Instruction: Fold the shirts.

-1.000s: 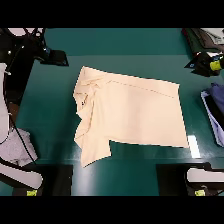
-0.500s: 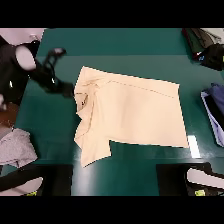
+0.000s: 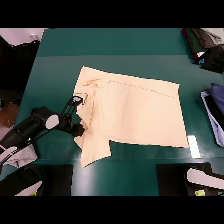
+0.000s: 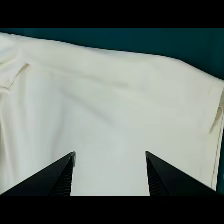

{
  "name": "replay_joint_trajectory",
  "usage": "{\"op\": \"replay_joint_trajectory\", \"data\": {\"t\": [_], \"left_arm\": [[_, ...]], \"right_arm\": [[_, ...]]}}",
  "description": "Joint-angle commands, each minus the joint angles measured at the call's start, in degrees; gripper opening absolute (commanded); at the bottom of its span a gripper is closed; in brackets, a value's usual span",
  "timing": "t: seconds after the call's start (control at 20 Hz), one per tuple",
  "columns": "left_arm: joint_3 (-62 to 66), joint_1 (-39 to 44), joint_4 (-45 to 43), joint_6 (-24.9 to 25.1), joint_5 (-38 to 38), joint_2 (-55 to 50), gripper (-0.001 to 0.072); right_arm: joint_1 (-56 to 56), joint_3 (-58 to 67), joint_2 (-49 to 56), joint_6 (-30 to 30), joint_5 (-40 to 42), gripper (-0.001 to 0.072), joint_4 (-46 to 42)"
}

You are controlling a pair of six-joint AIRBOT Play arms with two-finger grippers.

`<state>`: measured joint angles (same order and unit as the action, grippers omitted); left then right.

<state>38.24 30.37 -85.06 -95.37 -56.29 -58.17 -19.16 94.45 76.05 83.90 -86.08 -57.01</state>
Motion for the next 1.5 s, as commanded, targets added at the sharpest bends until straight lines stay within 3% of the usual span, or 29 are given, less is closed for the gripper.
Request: {"op": "replay_joint_trajectory", "data": {"t": [0.0, 0.45, 0.5, 0.55, 0.6, 0.7, 0.85, 1.0, 1.3, 1.45], "left_arm": [[-2.5, 1.4, -0.2, -0.8, 2.7, 0.5, 0.0421], [-2.8, 1.4, 1.1, -0.7, 2.7, 0.5, 0.0418], [-2.8, 1.4, 1.4, -0.7, 2.7, 0.5, 0.0384], [-2.8, 1.4, 1.5, -0.7, 2.5, 0.5, 0.0134], [-2.8, 1.4, 1.5, -0.7, 2.3, 0.5, 0.0029], [-2.5, 1.4, 1.4, -0.9, 1.3, 0.6, 0.0023], [3.6, 1.4, -5.2, -2.3, -8.5, 2.1, 0.0022], [10.4, 1.2, -10.6, -2.2, -13.3, 7.1, 0.0022], [12.2, 1.2, -7.6, -4.3, -13.3, 10.6, 0.0023], [12.2, 1.2, -7.2, -4.3, -12.5, 10.6, 0.0023]], "right_arm": [[0.0, 0.1, -0.1, 0.0, -1.7, 0.0502, 0.0], [0.0, 0.1, -0.1, 0.0, -2.5, 0.0502, 0.0], [0.0, 0.1, -0.1, 0.0, -2.5, 0.0502, 0.0], [0.0, 0.1, -0.1, 0.0, -2.6, 0.0502, 0.0], [0.0, 0.1, -0.1, 0.0, -2.7, 0.0502, 0.0], [0.0, 0.1, -0.1, 0.0, -3.3, 0.0502, 0.0], [-0.8, 0.1, -0.2, -1.3, -8.0, 0.0502, -0.3], [-3.3, -4.1, -2.6, -1.4, -8.5, 0.0502, -0.7], [-10.2, -33.4, -14.1, -2.3, -4.8, 0.0502, -9.8], [-13.9, -47.9, -17.7, -6.1, -3.9, 0.0479, -11.2]]}}
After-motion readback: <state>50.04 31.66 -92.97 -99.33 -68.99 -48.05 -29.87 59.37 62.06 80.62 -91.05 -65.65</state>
